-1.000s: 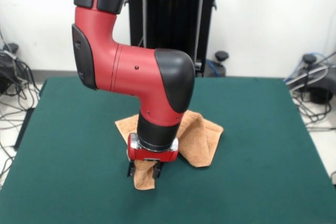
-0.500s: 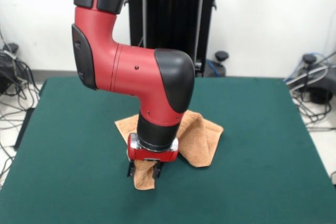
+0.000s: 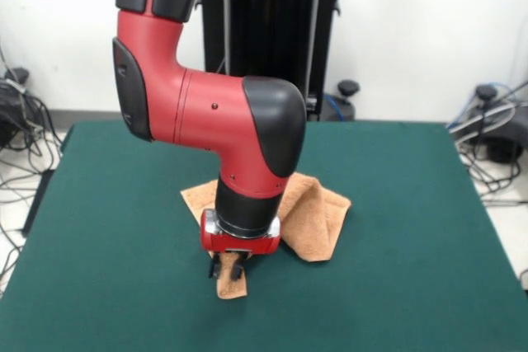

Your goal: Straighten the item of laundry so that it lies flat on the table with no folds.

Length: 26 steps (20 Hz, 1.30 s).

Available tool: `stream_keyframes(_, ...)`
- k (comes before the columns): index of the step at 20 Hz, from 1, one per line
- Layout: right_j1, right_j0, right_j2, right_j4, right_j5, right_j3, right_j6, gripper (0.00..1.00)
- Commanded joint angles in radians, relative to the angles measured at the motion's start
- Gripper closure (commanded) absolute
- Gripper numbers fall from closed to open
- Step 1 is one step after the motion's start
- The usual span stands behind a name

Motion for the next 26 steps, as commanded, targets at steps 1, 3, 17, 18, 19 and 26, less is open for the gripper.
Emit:
stream_keyframes(1,0.013,0.015,0.024,-0.057,0.088,0.027,0.005,1.0)
stream_keyframes(3,0.013,0.015,0.025,-0.057,0.088,0.026,0.003,1.0)
stream_keyframes(17,0.013,0.003,0.036,-0.053,0.05,0.034,0.016,1.0)
stream_keyframes(18,0.013,0.002,0.037,-0.054,0.05,0.033,0.015,1.0)
stream_keyframes(19,0.013,0.0,0.039,-0.054,0.047,0.034,0.014,1.0)
stream_keyframes(26,0.046,-0.011,0.05,-0.04,0.029,-0.037,0.022,0.0)
